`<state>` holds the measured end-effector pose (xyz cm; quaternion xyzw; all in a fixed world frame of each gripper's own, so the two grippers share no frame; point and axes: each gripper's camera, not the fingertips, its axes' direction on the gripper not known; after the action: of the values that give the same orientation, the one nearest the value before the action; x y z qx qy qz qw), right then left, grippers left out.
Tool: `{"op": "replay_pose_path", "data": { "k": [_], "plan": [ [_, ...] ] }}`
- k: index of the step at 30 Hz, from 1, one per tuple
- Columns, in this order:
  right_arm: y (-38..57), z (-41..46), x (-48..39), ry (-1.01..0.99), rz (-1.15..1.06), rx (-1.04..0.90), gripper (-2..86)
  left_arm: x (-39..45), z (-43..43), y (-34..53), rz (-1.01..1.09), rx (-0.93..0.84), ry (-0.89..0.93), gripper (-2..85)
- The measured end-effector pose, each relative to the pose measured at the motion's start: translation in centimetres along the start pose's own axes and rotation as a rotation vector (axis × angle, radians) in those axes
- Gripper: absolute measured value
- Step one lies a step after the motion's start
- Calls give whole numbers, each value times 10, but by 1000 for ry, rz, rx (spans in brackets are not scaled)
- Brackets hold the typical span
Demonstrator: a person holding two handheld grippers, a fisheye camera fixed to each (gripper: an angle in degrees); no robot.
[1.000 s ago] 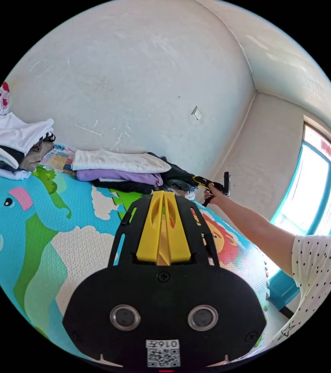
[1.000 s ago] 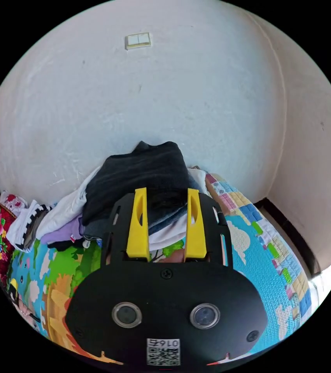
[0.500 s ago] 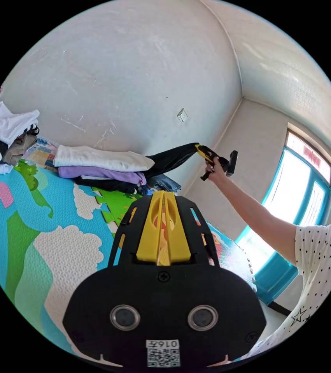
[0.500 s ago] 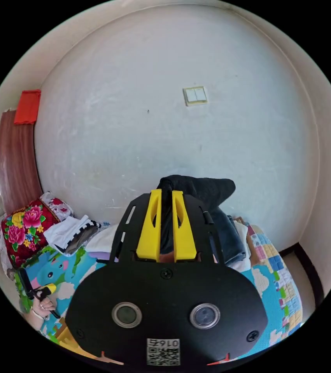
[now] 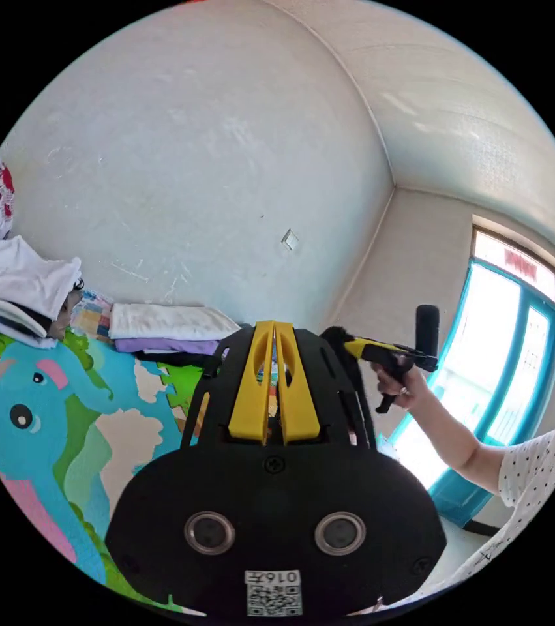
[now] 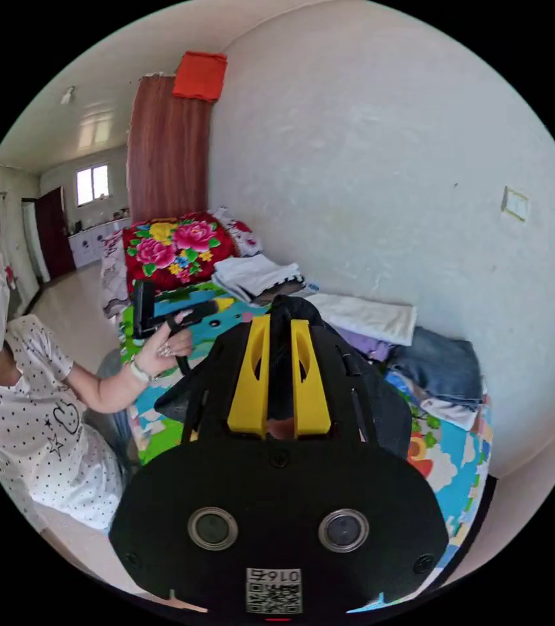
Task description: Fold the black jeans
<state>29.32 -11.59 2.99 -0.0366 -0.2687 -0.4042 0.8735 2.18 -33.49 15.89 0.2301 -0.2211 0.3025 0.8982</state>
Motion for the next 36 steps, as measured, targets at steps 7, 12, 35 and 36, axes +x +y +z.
{"op": "replay_pose_path", "data": {
  "k": [7,12,35,36],
  "plan": [
    [59,-11,-71,225,114,102,56,92,-47,19,212,-234,-181,-9],
    [135,-45,-107,475,315,31,72,136,-34,44,227,-382,-166,-8],
    [155,-40,-204,26,348,289,16,322,-28,-11,681,-503,-350,136],
    [149,-38,-214,22,303,273,17,325,-35,-20,652,-423,-473,115]
  ]
}}
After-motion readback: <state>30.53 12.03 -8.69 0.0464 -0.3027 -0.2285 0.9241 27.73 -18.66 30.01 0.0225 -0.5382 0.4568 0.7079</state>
